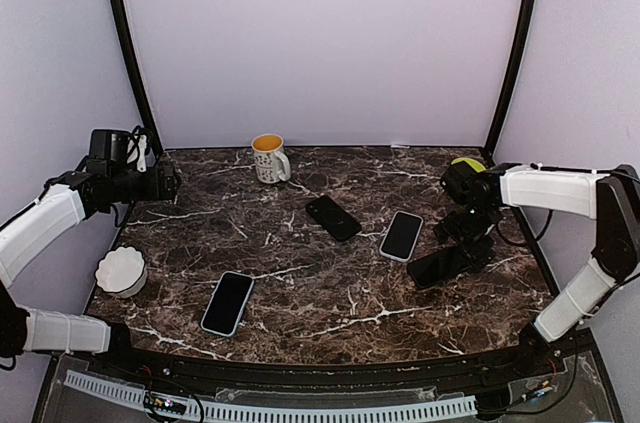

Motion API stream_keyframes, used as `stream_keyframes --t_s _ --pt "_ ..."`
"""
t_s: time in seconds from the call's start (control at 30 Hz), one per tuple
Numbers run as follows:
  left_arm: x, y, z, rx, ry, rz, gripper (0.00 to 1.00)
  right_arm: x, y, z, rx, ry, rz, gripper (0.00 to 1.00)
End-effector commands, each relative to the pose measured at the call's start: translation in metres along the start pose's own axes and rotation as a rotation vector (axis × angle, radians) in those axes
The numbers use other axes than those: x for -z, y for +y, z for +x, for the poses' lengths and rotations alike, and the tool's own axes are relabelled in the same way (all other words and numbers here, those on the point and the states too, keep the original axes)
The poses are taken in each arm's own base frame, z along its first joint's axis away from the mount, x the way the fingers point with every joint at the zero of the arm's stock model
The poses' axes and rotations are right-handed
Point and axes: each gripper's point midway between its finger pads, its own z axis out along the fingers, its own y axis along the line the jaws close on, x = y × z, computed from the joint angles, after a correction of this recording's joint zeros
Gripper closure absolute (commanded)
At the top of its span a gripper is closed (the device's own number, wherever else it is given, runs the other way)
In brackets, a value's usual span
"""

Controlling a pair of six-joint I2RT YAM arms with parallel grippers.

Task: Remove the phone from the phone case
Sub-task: Pick up the phone with the phone case at the center of the board.

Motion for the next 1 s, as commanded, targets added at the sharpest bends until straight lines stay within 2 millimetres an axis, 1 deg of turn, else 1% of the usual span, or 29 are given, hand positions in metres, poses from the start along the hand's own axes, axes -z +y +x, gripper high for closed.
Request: stream_keyframes --t_s 0.0,0.17,0.33,0.5,0.77,0.8,0.9,0.97 --pt "0.003 -0.008 0.009 -0.019 0.016 0.051 0.02 -0.003 0.012 0.004 -0.013 0.024 0.002 0.01" --pt "0.004 -0.01 0.008 -0.022 0.013 0.059 0.02 -0.013 0.023 0.005 0.001 0.032 0.001 0.02" --pt "0.006 -0.01 0.007 -0.027 0.004 0.06 0.02 -0.026 0.025 0.007 0.007 0.042 0.022 0.01" --pt "0.006 -0.012 0.008 -0.029 0.007 0.071 0.02 -0.04 0.022 0.014 0.013 0.07 0.045 0.01" --pt "0.005 -0.013 0.008 -0.032 0.008 0.079 0.02 -0.052 0.013 0.017 0.002 0.079 0.072 0.01" --pt "0.005 -0.013 0.009 -0.032 0.011 0.08 0.02 -0.054 0.011 0.018 0.0 0.081 0.08 0.03" --pt "0.005 -0.014 0.009 -0.034 0.01 0.088 0.03 -0.058 0.009 0.021 0.001 0.092 0.072 0.12" --pt "0.005 -0.017 0.009 -0.035 0.01 0.101 0.03 -0.056 0.013 0.022 0.003 0.101 0.048 0.22"
